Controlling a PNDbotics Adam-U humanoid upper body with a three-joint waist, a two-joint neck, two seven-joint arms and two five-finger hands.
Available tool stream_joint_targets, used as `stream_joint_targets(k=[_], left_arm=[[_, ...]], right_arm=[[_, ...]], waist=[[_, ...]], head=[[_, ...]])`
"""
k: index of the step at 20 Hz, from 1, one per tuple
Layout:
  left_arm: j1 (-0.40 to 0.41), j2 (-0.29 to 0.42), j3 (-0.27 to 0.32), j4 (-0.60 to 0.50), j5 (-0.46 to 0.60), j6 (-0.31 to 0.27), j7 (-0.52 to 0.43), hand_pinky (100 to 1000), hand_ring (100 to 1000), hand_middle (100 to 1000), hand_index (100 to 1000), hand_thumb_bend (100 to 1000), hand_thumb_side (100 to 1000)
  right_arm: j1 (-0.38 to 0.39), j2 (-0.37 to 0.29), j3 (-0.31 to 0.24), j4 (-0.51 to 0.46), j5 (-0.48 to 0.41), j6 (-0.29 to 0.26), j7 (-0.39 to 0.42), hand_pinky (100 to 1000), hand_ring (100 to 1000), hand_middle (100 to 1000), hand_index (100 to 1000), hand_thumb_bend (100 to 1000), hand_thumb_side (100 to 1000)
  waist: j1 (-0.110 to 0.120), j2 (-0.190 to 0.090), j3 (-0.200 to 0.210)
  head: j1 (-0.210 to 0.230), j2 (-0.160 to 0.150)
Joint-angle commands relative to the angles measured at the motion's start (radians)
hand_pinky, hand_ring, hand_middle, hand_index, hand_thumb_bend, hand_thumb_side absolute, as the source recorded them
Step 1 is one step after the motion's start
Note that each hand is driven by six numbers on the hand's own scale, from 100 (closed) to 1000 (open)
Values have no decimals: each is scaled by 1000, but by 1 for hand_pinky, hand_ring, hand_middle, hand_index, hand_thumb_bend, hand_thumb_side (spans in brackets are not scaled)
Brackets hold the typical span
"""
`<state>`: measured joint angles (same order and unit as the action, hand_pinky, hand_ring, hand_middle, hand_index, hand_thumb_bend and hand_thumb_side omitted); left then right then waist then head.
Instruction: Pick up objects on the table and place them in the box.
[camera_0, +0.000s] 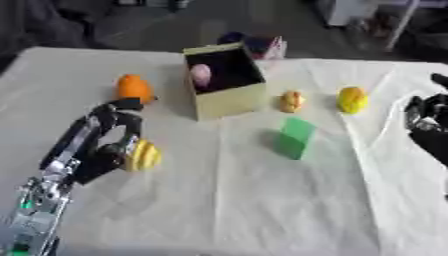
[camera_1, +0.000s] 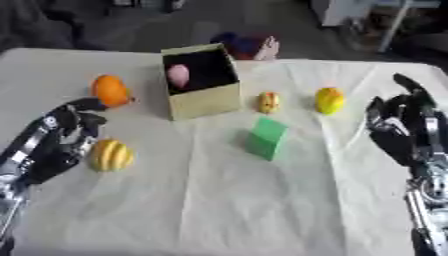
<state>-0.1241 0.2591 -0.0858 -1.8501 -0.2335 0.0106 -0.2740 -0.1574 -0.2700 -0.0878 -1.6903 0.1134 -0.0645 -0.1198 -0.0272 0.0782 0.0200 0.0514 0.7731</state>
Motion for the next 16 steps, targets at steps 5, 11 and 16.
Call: stream_joint_targets(k=[5, 11, 16], left_arm=[[-38, 55, 11, 11, -17, -10, 7, 880, 766, 782, 889, 100, 503], [-114, 150, 4, 43, -52, -27, 7, 871, 772, 787, 890, 100, 408], [-283, 345, -30, 150, -163, -73, -21, 851, 778, 794, 893, 120, 261]], right_arm=[[-7, -9, -11, -21, -6, -2, -5, 730, 419, 433, 892, 100, 147], [-4, -9, -9, -20, -3, -2, -3, 731, 419, 433, 892, 100, 148], [4, -10, -6, -17, -1, -2, 4, 732, 420, 434, 891, 100, 151]], waist=[[-4, 10, 2], [-1, 10, 2], [7, 3, -5]], head=[[8, -3], [-6, -3], [-8, -3]])
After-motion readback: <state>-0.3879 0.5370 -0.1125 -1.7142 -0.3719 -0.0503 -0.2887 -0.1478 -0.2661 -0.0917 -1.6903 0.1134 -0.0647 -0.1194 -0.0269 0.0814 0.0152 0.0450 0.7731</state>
